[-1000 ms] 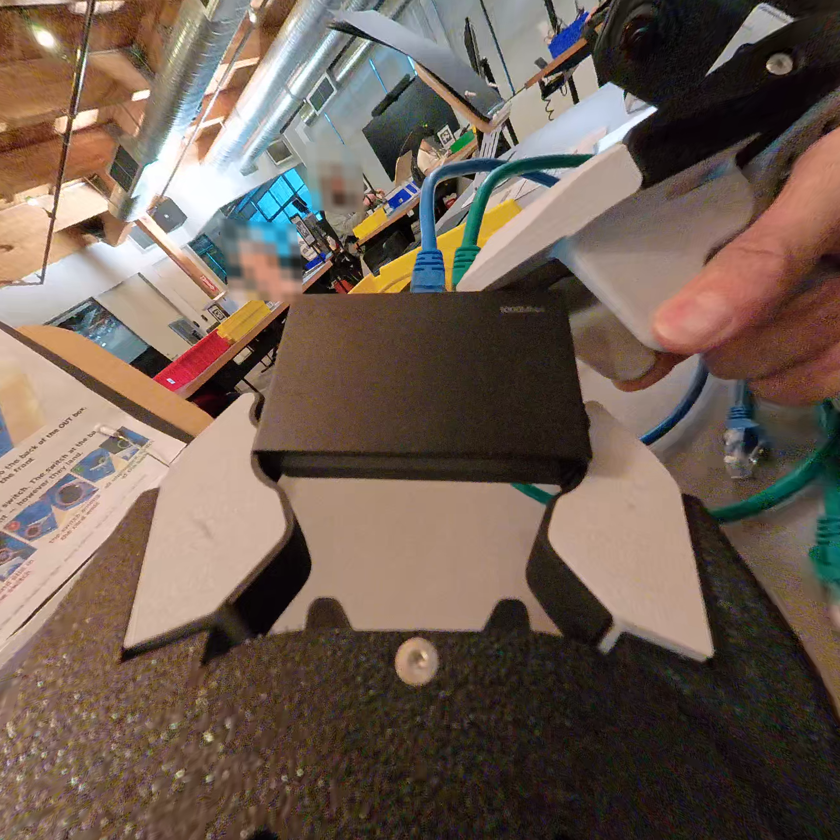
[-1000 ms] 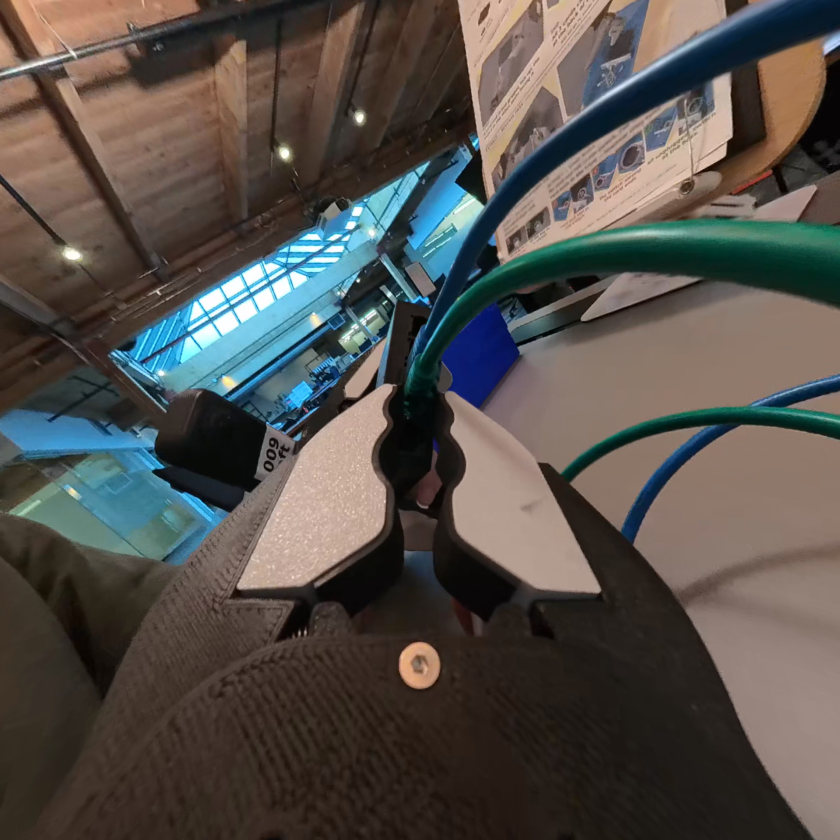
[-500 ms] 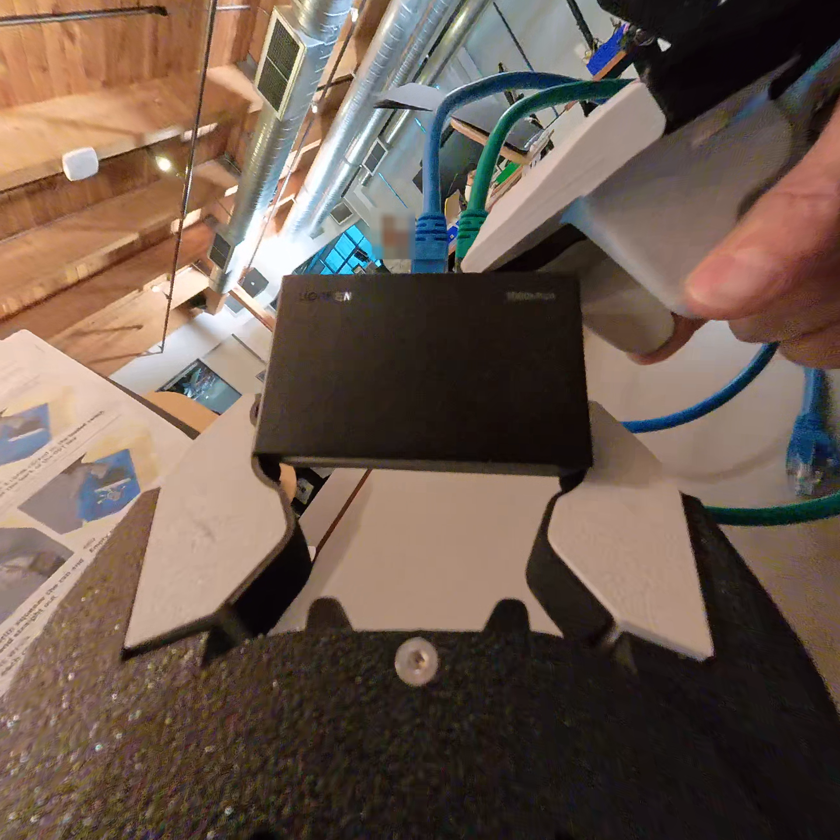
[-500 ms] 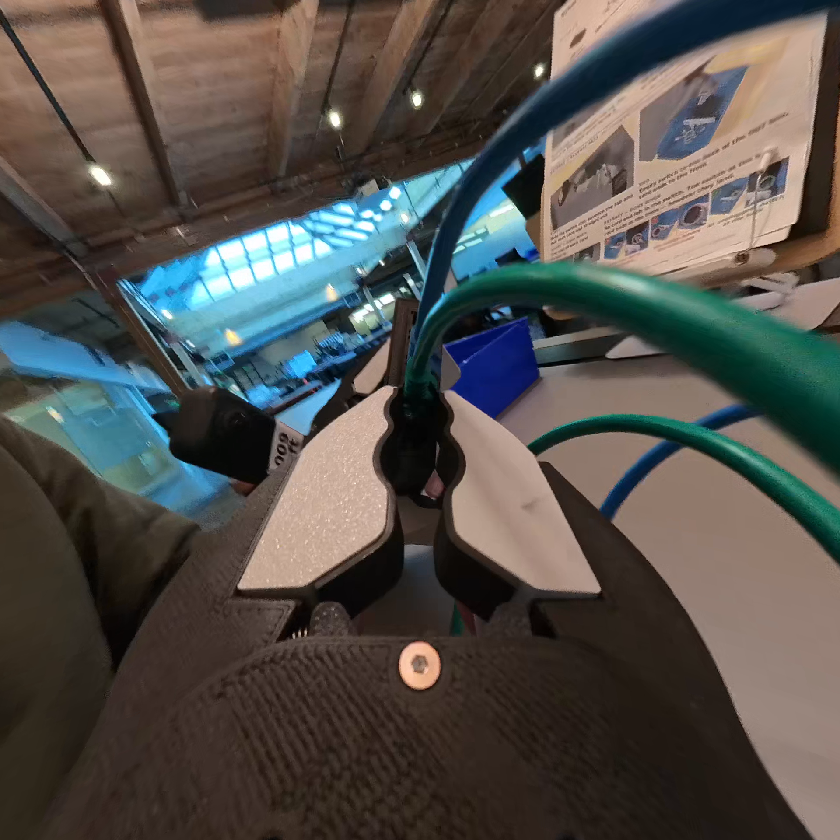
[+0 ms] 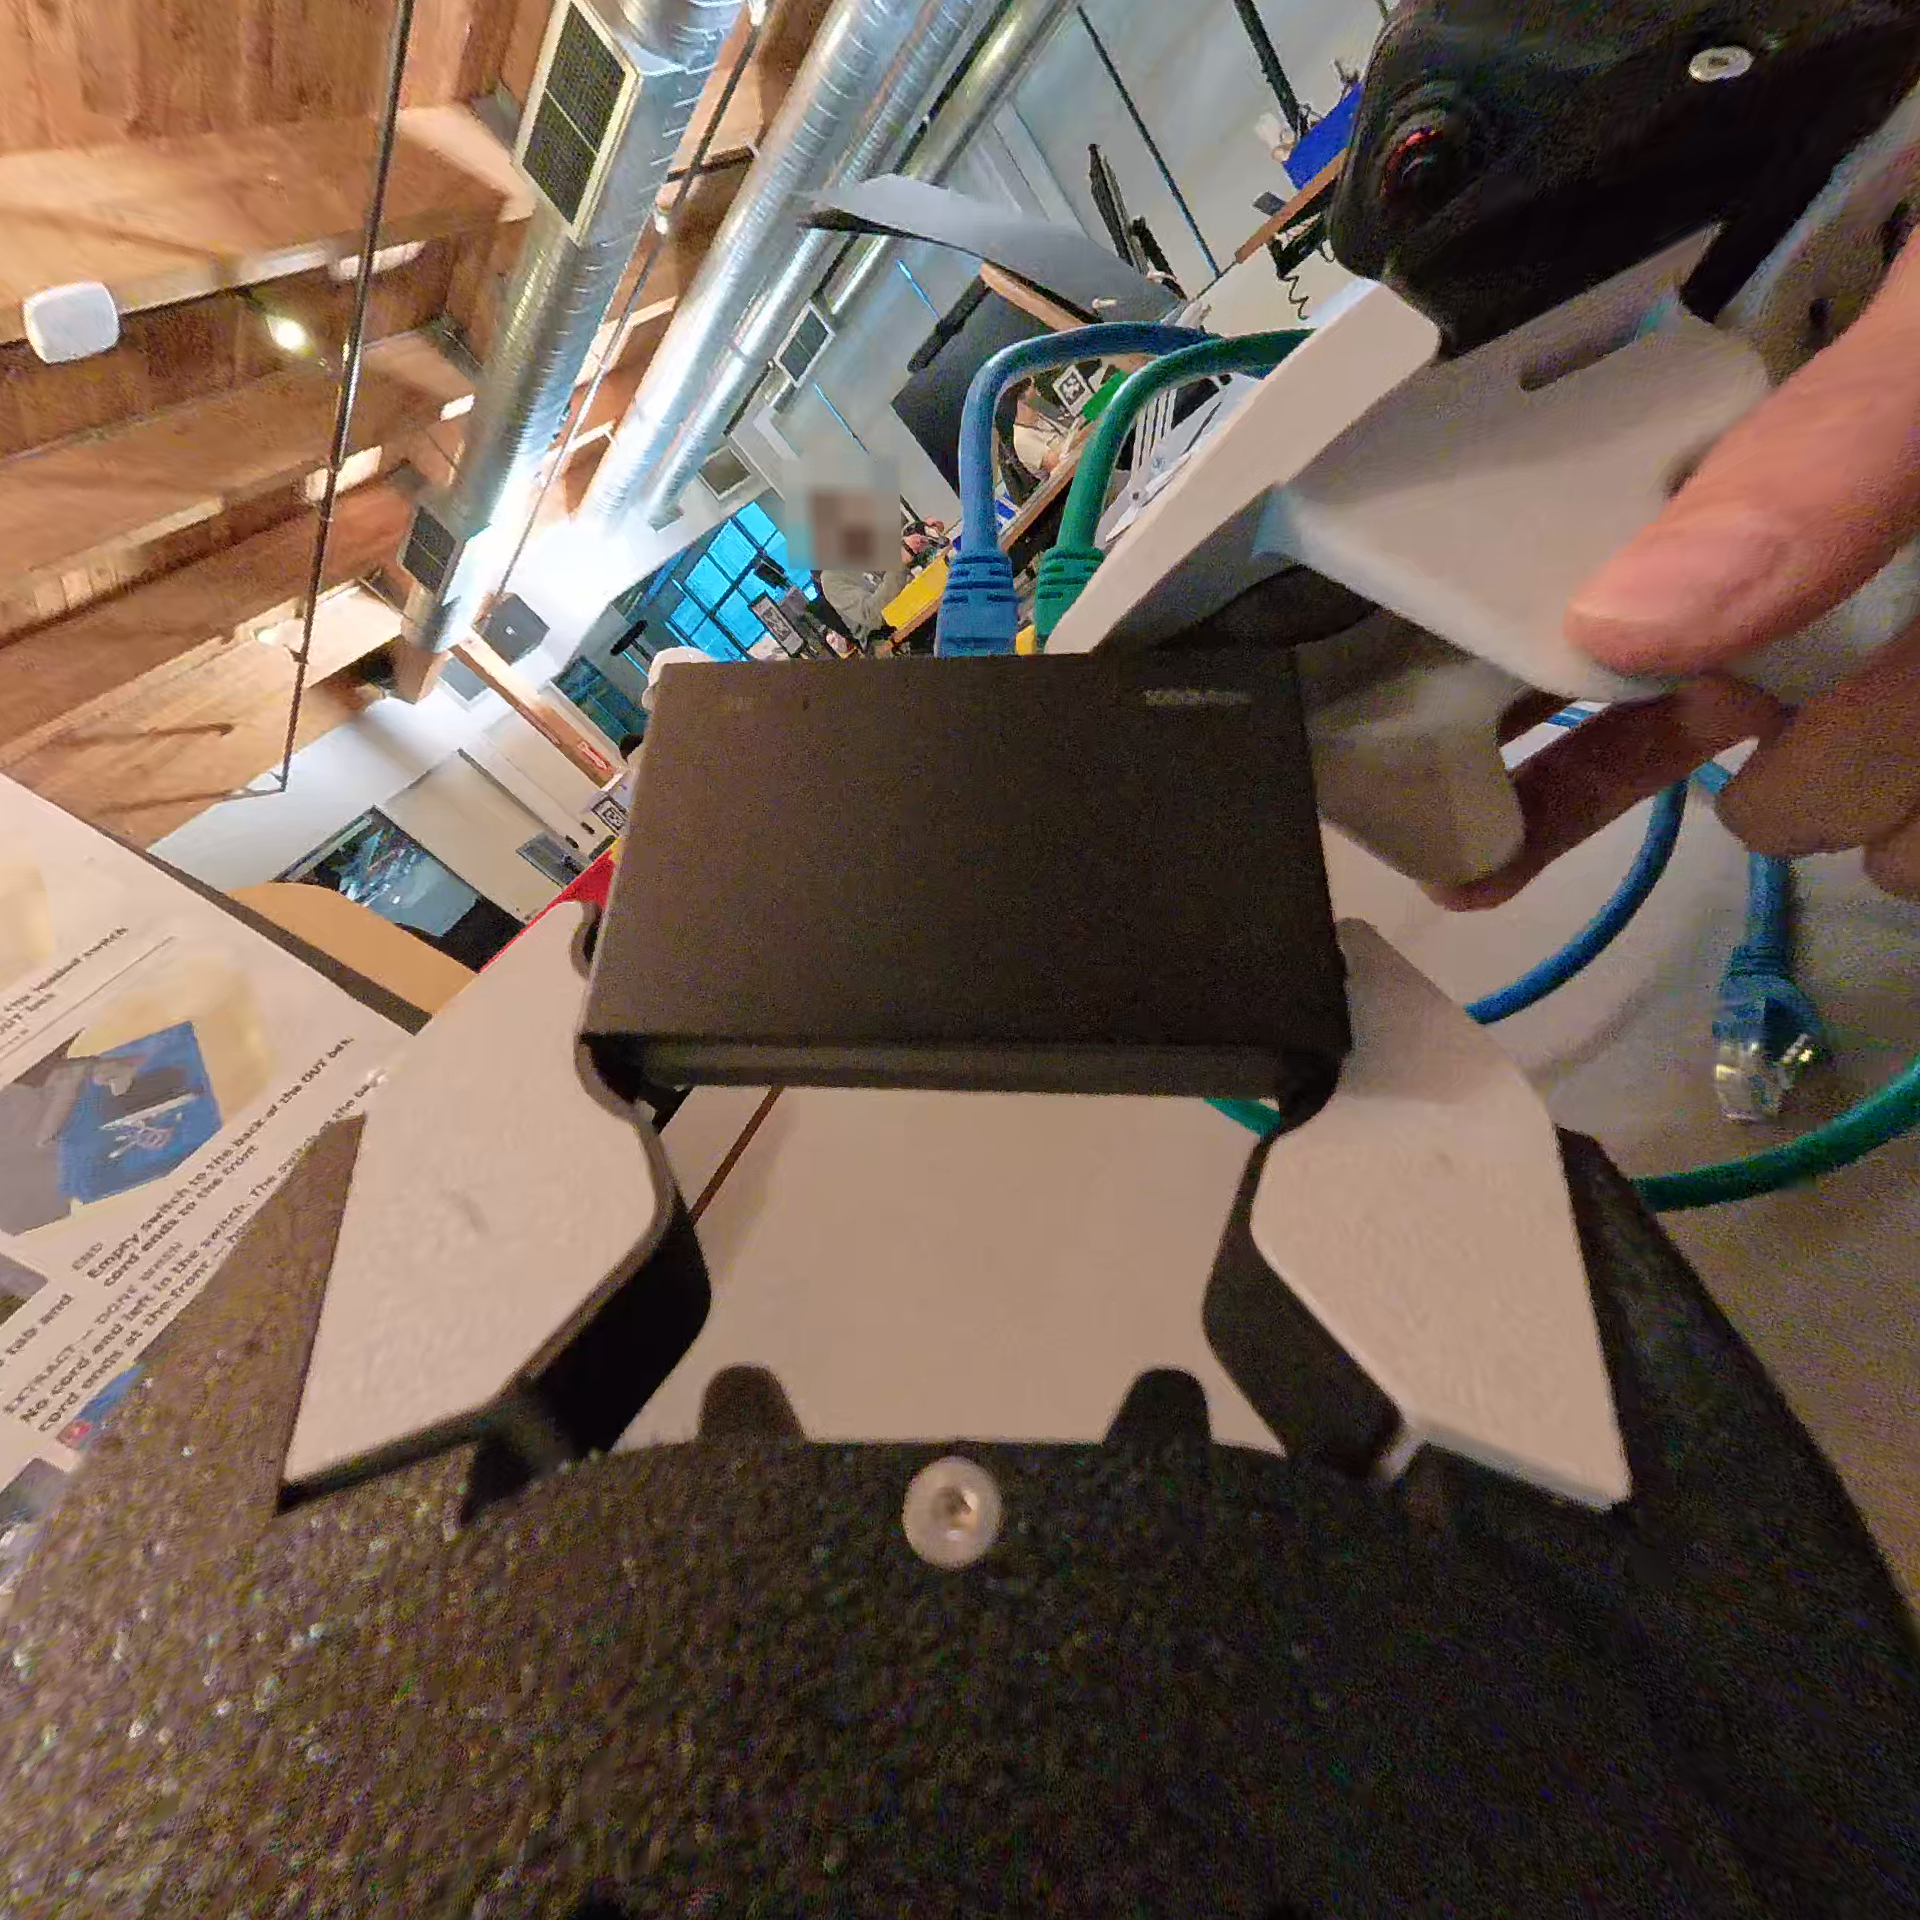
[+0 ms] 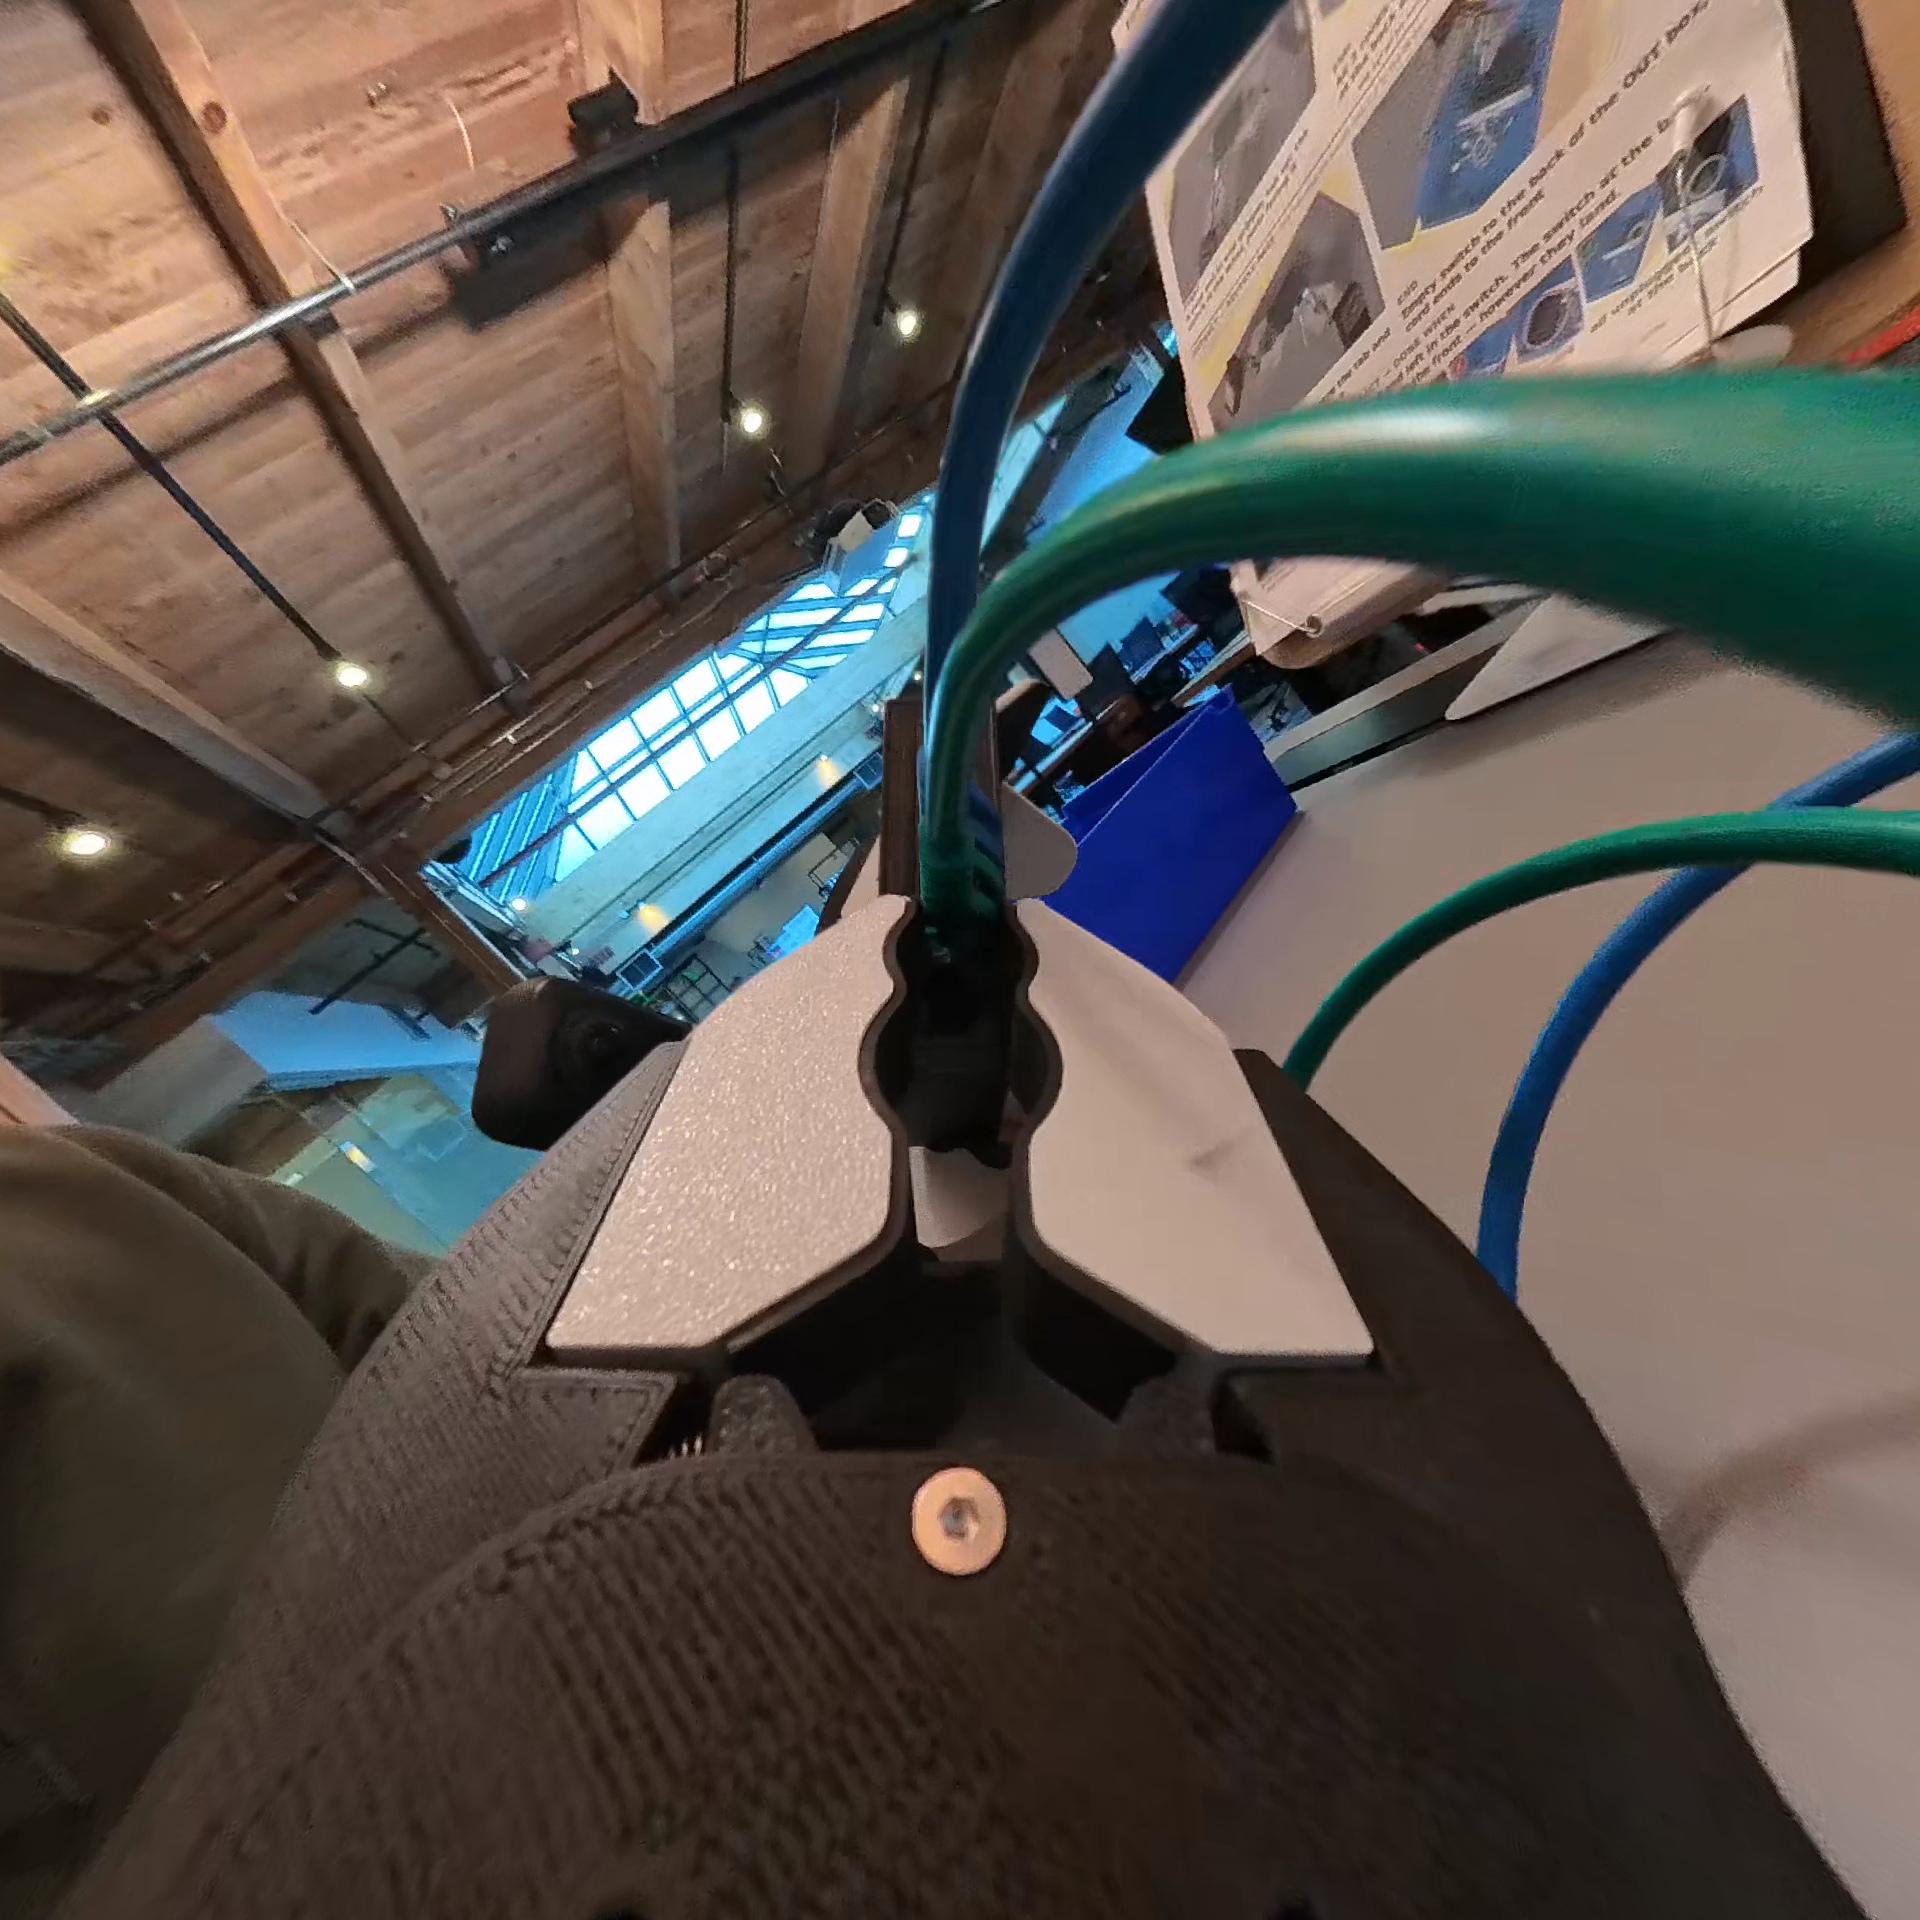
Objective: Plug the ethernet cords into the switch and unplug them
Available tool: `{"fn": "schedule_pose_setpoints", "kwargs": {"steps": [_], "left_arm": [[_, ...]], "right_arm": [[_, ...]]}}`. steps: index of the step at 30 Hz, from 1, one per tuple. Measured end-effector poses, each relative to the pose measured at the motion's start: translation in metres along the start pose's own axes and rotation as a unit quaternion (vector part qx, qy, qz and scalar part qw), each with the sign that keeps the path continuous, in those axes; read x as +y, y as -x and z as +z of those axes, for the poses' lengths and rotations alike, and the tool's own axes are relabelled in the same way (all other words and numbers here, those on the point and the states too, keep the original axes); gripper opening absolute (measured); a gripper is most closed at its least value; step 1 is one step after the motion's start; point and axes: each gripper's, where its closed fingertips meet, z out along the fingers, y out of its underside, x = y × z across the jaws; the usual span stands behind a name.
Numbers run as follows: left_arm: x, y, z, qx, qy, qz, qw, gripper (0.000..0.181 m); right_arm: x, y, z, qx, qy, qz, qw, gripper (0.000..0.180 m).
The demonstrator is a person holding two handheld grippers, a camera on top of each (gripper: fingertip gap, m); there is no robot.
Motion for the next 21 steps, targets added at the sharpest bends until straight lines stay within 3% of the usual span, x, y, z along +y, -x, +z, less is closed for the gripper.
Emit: {"fn": "schedule_pose_setpoints", "kwargs": {"steps": [21], "left_arm": [[-0.0008,-0.0073,-0.0089,0.009,0.009,0.006,1.000,0.122]], "right_arm": [[0.0039,-0.0058,-0.0021,0.006,0.005,0.006,1.000,0.015]]}}
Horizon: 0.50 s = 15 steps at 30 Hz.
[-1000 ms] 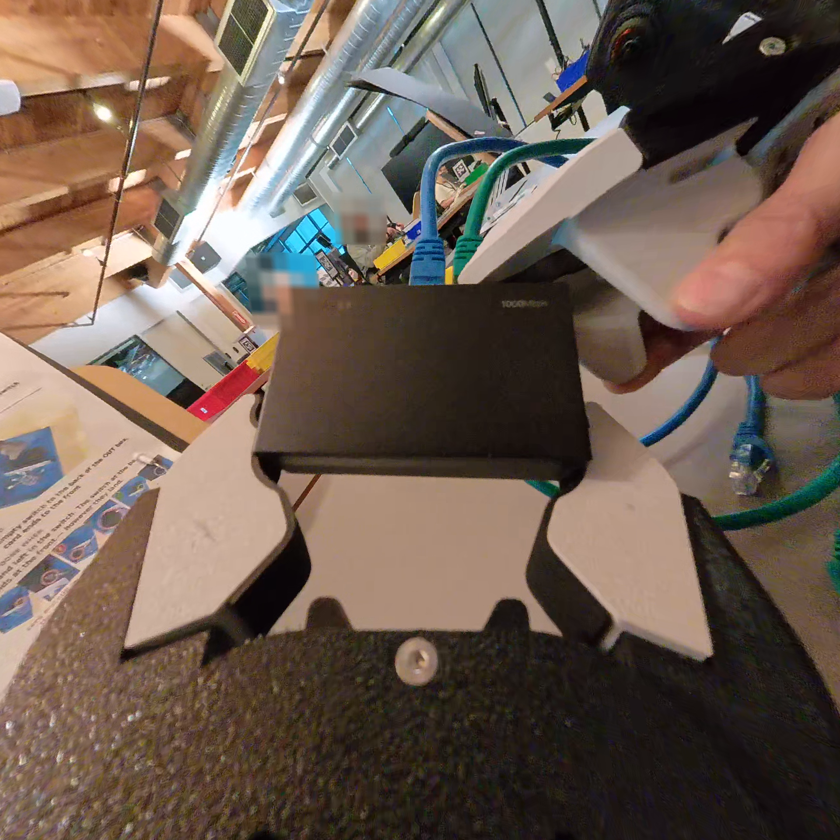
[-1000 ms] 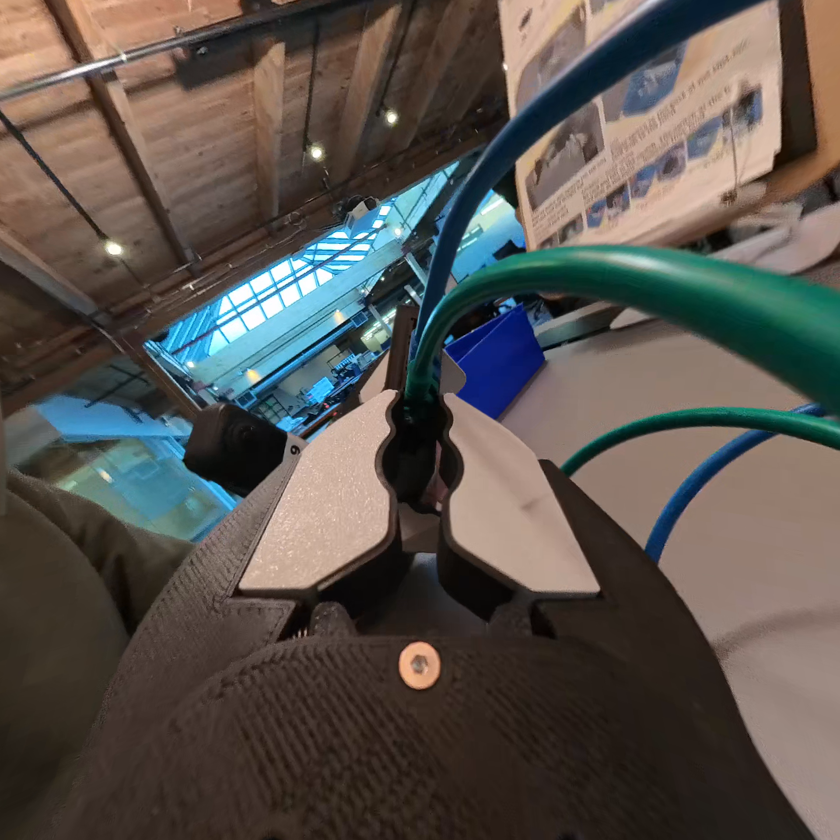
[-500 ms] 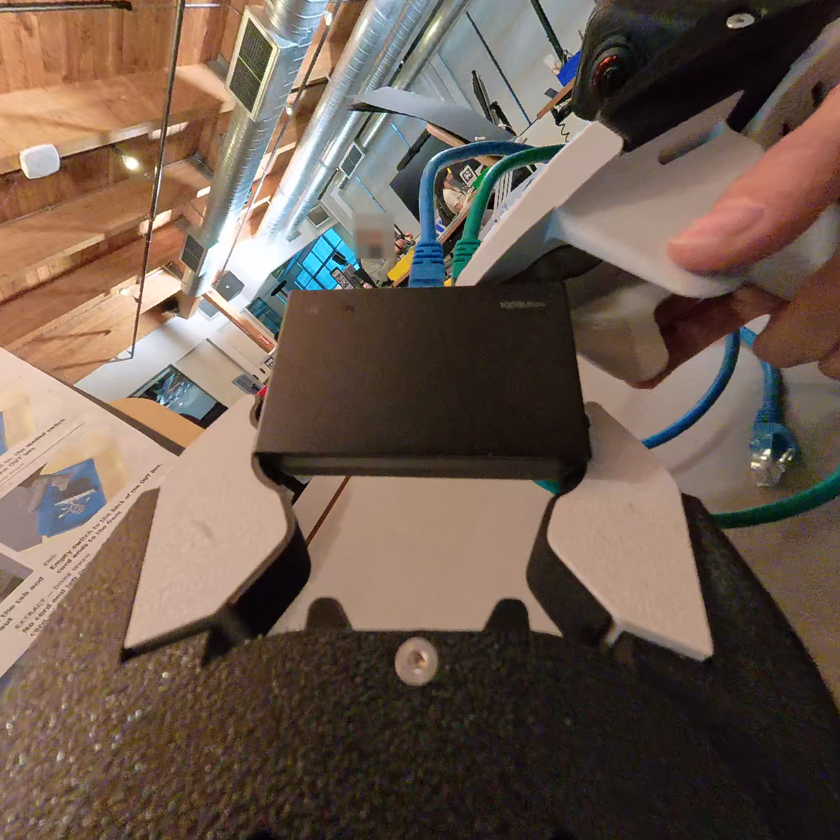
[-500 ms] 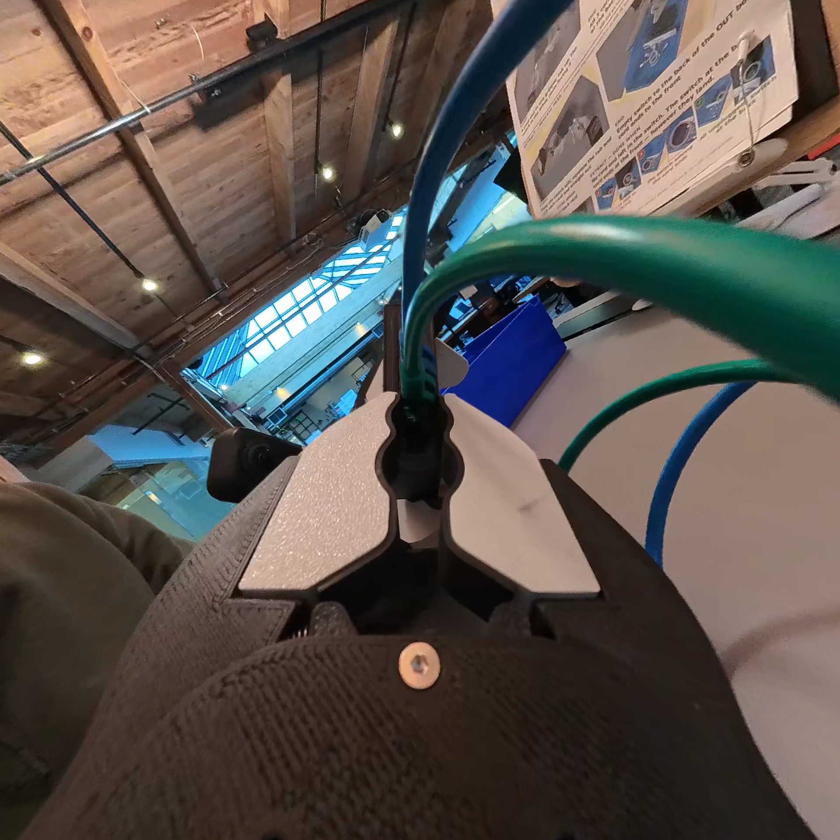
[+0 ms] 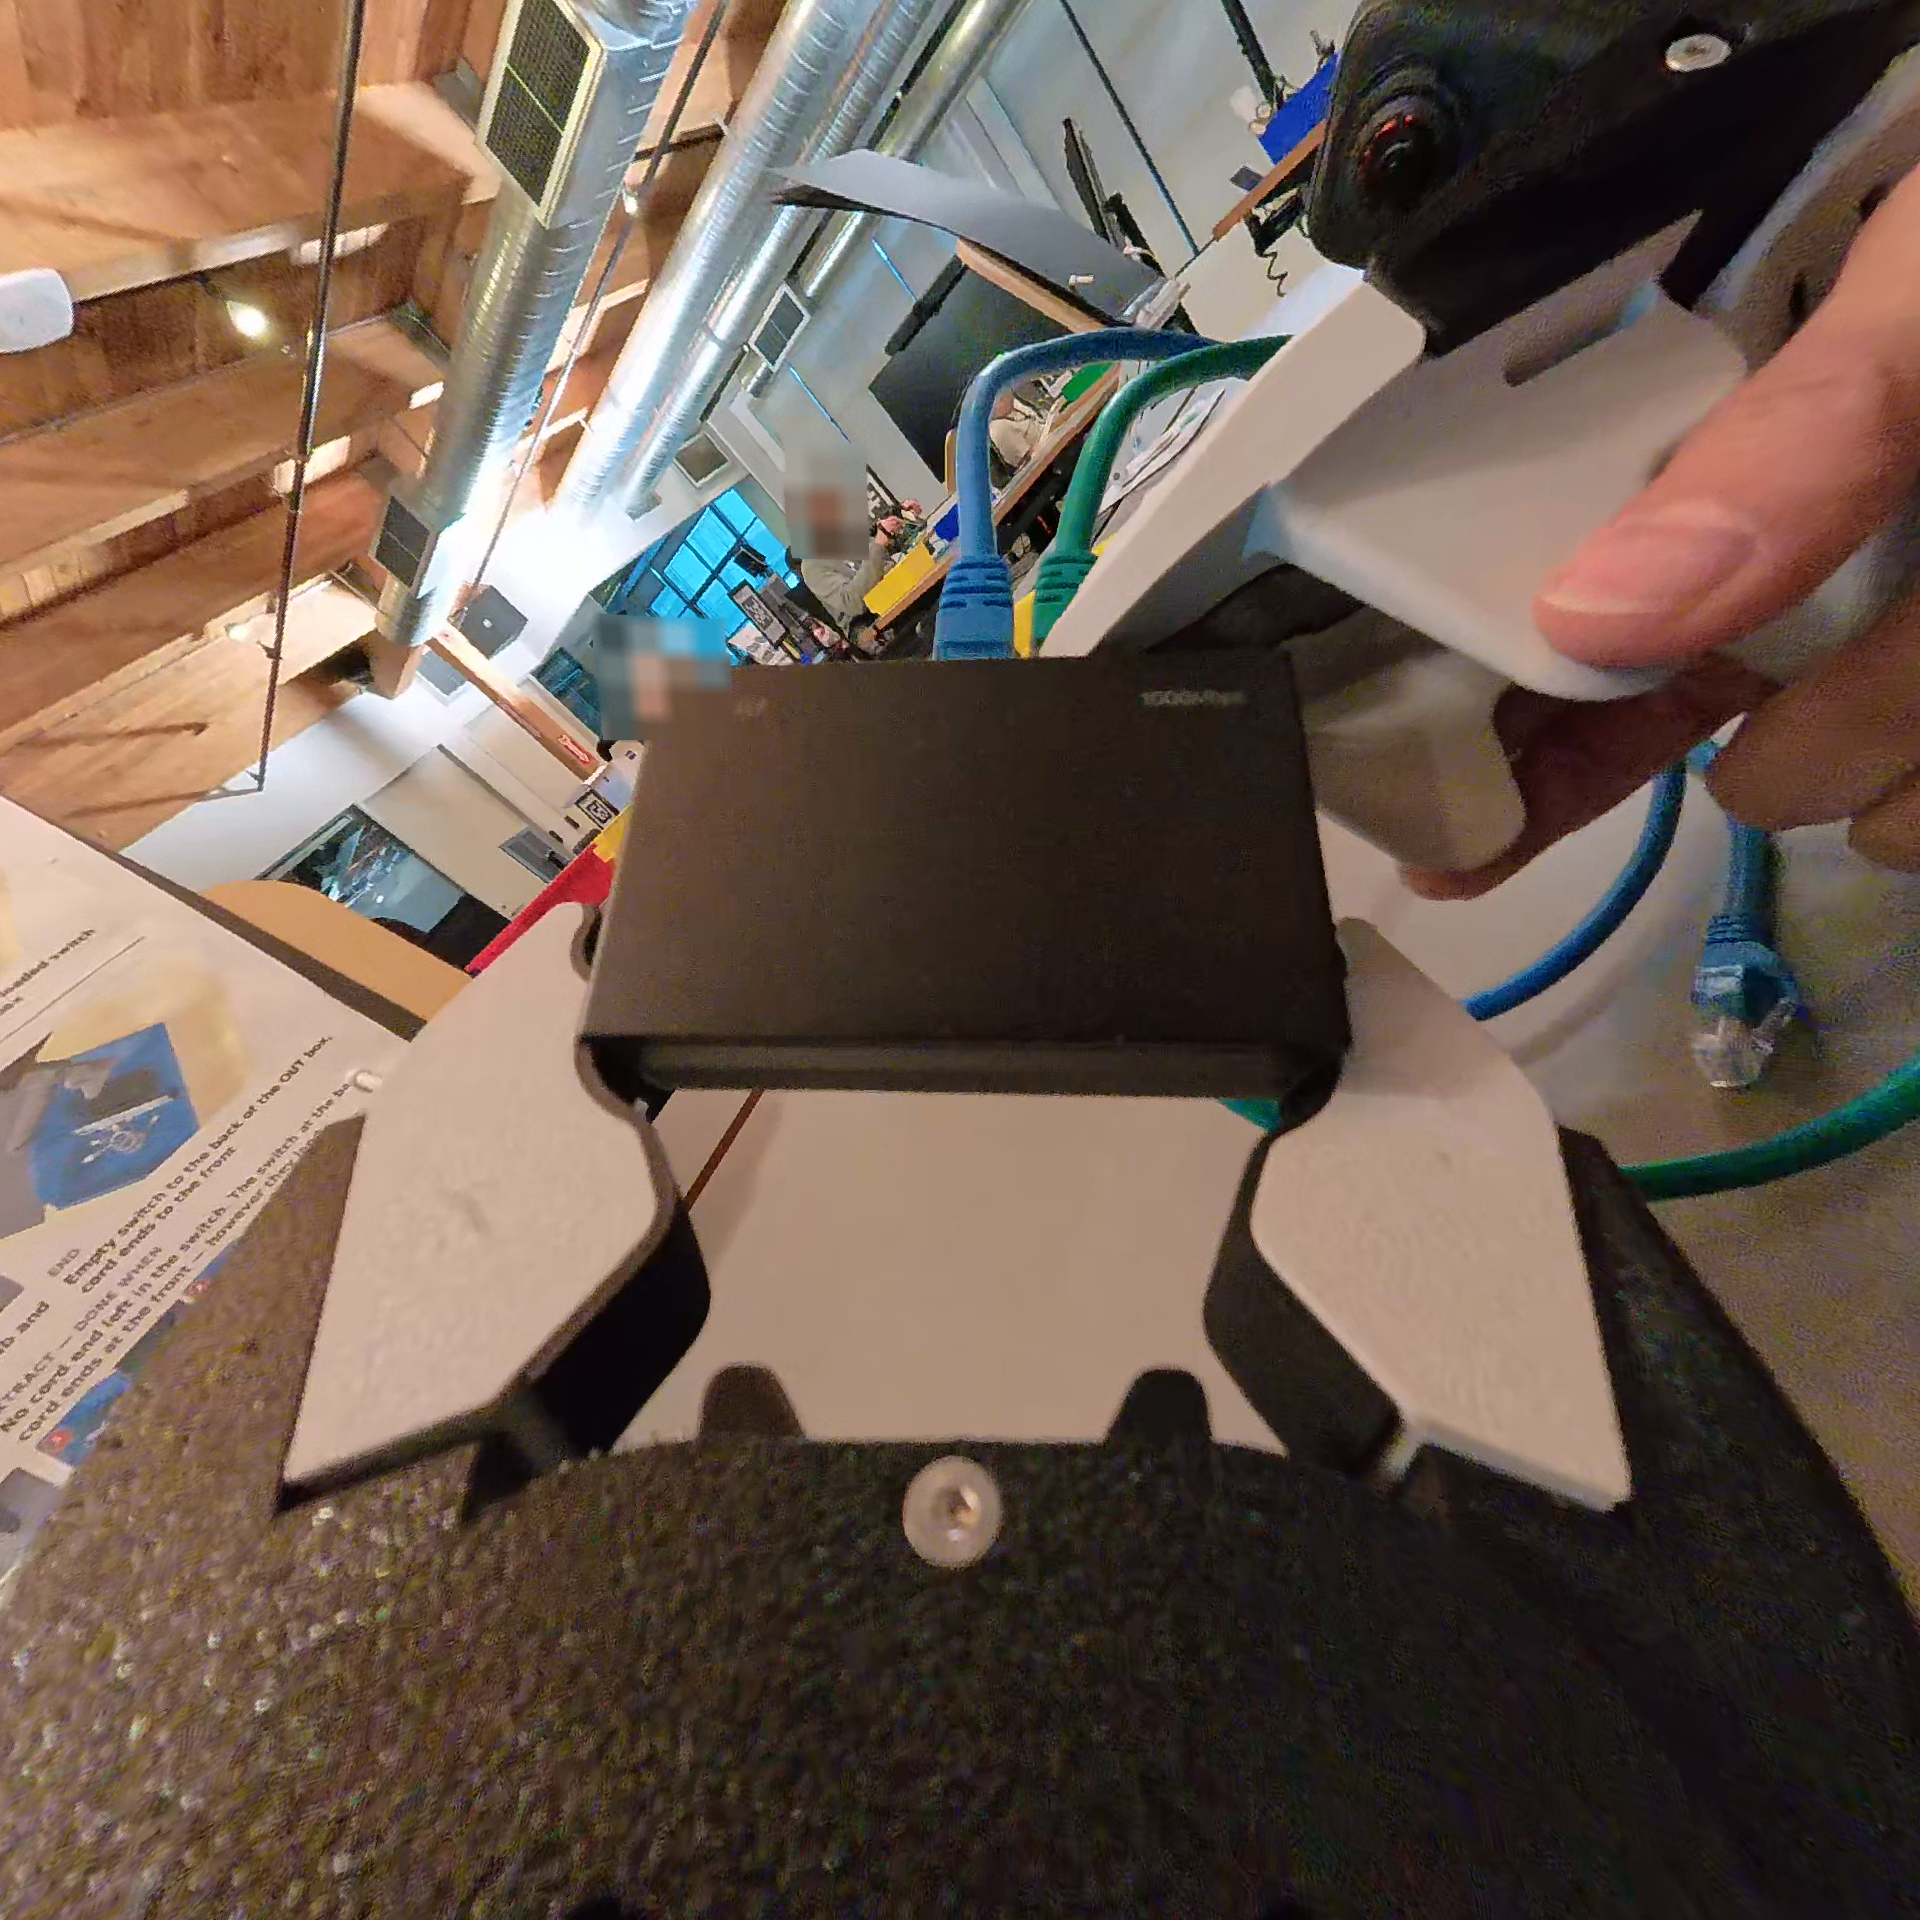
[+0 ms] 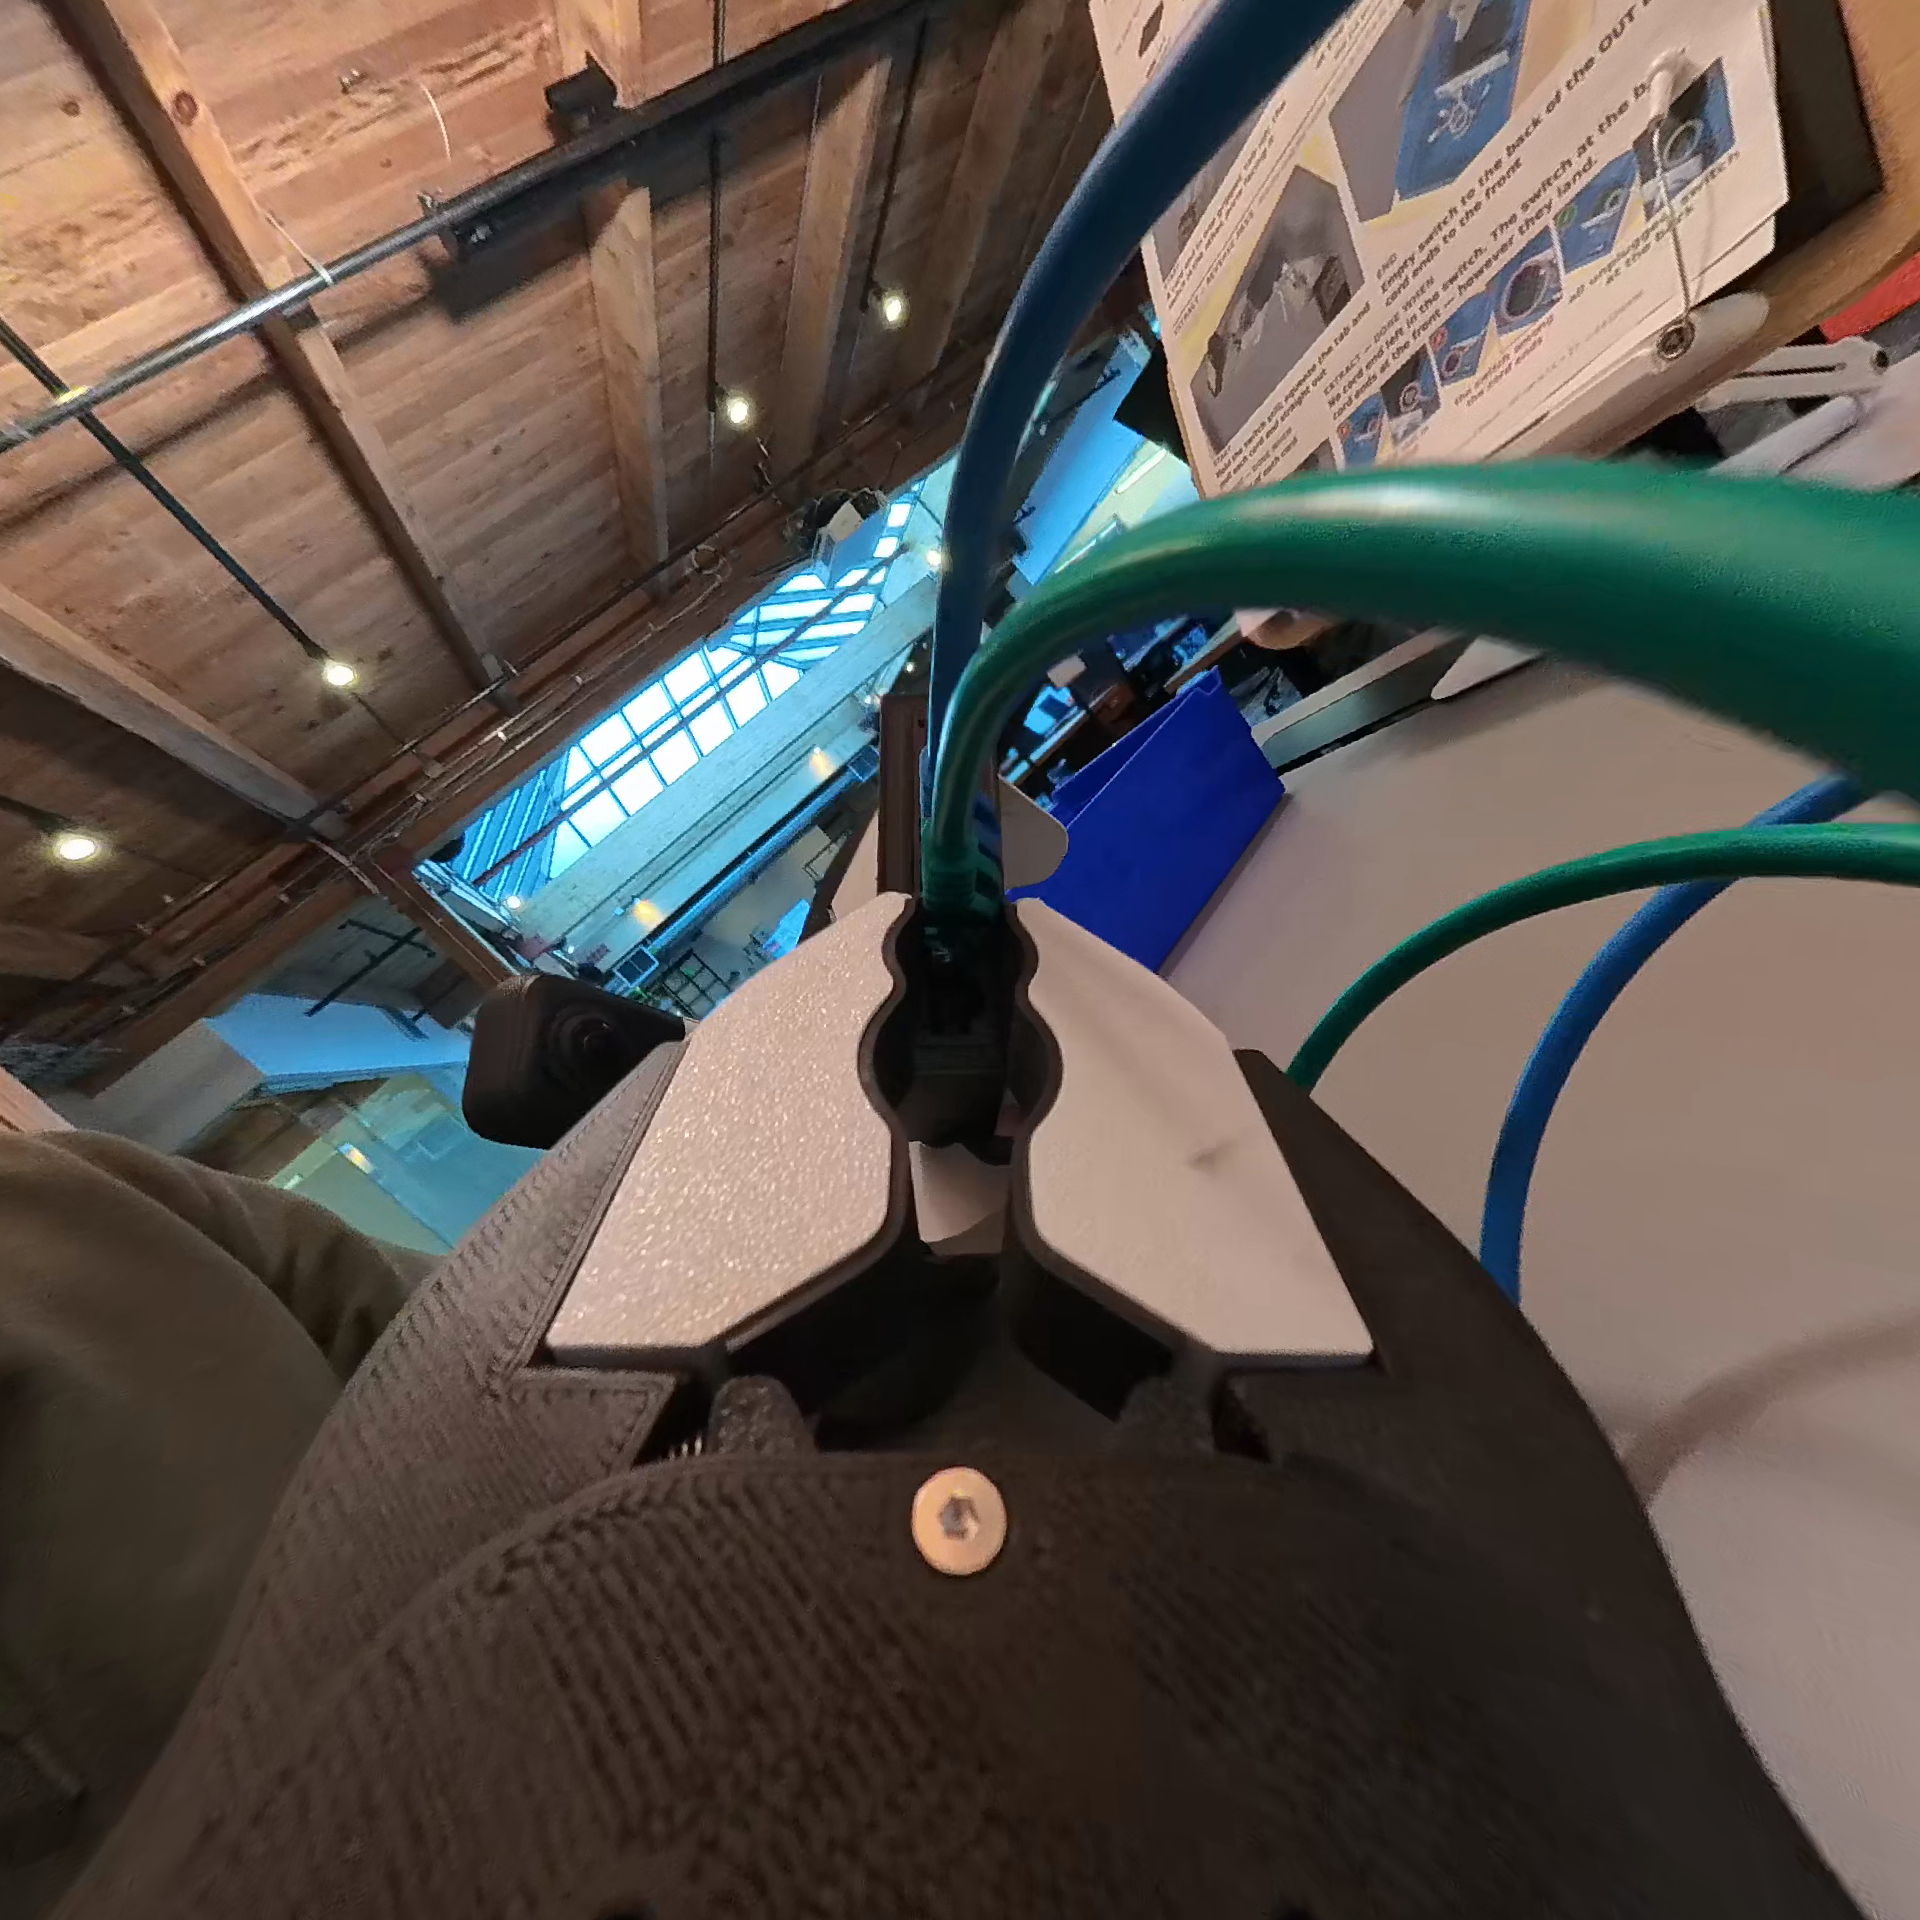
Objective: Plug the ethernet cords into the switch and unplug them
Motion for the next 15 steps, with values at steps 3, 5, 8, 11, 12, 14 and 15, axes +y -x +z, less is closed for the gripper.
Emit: {"fn": "schedule_pose_setpoints", "kwargs": {"steps": [3,5,8,11,12,14,15], "left_arm": [[-0.0004,0.0003,-0.0019,-0.001,0.001,0.002,1.000,0.122],[0.0015,0.0004,-0.0019,-0.001,0.003,0.001,1.000,0.122],[0.0029,0.0010,-0.0014,-0.002,0.006,0.005,1.000,0.122],[0.0043,0.0001,-0.0005,-0.001,0.011,0.007,1.000,0.122],[0.0045,0.0005,-0.0006,-0.001,0.012,0.006,1.000,0.122],[0.0050,0.0009,-0.0006,0.000,0.011,0.002,1.000,0.122],[0.0056,0.0006,-0.0005,0.001,0.012,0.001,1.000,0.122]], "right_arm": [[-0.0001,-0.0001,0.0000,-0.001,-0.008,-0.009,1.000,0.014],[0.0000,-0.0011,0.0009,0.005,-0.013,-0.009,1.000,0.014],[0.0005,-0.0037,0.0016,-0.001,-0.023,0.005,1.000,0.014],[0.0008,-0.0056,0.0006,0.003,-0.026,-0.001,1.000,0.015],[0.0007,-0.0056,0.0010,0.009,-0.028,-0.007,1.000,0.015],[0.0012,-0.0055,0.0016,0.014,-0.024,-0.022,0.999,0.015],[0.0015,-0.0060,0.0015,0.017,-0.021,-0.028,0.999,0.015]]}}
